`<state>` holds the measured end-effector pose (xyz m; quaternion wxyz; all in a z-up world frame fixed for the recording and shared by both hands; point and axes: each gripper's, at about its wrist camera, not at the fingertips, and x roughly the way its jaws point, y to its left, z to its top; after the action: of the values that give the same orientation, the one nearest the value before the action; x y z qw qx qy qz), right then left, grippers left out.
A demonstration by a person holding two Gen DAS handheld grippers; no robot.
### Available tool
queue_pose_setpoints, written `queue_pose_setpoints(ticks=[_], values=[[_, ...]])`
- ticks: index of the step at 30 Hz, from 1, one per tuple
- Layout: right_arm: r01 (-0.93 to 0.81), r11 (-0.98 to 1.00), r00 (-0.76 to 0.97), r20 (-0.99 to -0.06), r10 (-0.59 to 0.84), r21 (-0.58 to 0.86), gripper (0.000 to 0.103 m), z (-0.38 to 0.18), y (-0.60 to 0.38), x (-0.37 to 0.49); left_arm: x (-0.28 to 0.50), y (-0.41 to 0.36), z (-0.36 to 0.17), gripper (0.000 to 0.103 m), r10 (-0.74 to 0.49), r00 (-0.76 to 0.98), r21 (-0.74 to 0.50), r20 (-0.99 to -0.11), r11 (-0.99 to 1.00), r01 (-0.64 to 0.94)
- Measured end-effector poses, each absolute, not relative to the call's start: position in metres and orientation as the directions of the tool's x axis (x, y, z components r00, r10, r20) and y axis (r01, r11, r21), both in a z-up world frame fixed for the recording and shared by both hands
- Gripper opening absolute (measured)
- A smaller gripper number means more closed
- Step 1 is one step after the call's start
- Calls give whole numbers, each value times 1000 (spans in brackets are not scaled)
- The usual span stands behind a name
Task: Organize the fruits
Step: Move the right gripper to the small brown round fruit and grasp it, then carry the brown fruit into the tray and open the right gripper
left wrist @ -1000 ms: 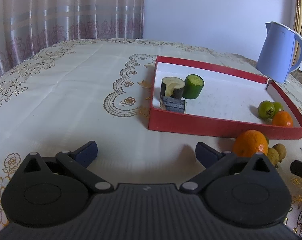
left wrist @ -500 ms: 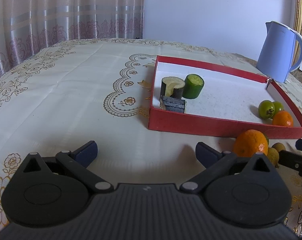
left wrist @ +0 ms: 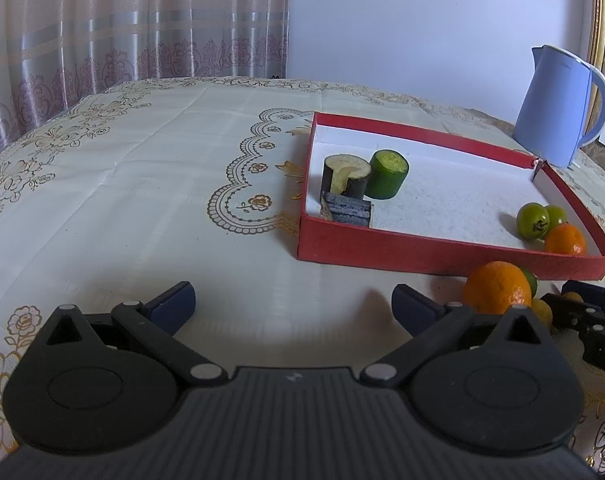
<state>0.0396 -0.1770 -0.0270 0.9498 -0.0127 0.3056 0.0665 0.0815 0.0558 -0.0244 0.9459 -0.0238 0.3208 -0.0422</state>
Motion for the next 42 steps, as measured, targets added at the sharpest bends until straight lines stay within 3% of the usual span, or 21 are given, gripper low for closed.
queue_pose_setpoints(ticks=[2,9,16,27,42], values=[[-128,991,807,-578,119,25,26,-27,-179,38,81,56,-24,103,-96,791,-74,-604,995,65],[-79,997,840,-537,74,15,26,-21,-188,24,81,57,-24,103,-99,792,-79,-603,995,65],[8,999,903,-430,-25,-42,26,7,-206,23,81,57,-24,103,-100,792,-81,-602,995,65],[75,997,857,-508,-82,-34,26,-12,-232,89,82,57,-24,103,-101,792,-82,-602,995,65],[97,994,857,-505,-105,-42,28,-14,-231,89,82,57,-24,103,-102,793,-82,-601,994,65]])
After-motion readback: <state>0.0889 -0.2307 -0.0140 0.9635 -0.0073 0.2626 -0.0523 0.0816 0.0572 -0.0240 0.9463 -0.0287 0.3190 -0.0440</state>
